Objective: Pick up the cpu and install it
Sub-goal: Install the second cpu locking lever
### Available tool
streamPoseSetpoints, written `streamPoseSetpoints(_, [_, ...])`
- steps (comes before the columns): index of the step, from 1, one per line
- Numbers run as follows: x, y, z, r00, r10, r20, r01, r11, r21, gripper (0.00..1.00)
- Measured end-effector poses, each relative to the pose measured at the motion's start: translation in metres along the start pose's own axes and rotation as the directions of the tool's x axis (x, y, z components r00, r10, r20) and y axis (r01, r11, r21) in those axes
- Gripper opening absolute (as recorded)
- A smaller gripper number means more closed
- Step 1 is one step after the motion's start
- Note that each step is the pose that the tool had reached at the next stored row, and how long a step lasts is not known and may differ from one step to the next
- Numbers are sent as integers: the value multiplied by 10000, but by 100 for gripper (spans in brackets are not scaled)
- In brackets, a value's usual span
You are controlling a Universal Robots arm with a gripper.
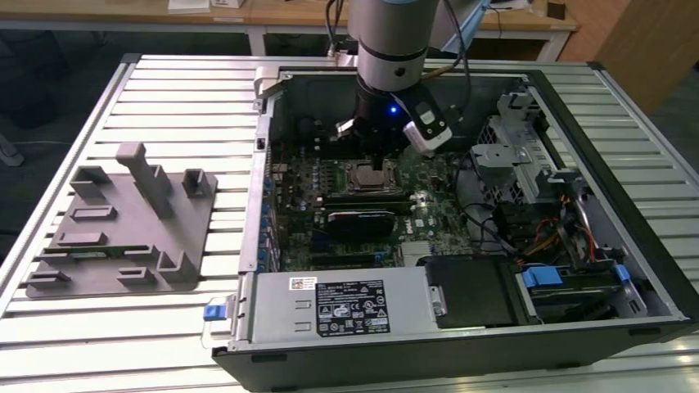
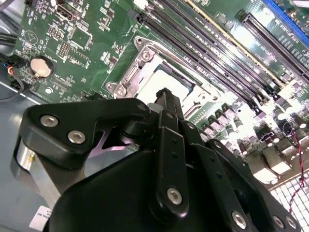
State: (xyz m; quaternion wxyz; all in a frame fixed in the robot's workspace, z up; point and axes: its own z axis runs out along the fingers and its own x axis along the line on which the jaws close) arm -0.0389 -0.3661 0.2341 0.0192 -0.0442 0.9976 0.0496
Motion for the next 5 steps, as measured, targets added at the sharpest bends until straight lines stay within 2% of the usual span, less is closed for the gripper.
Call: streamPoseSetpoints(5, [0,0,-2,10000,0,-1,0,10000,2,11])
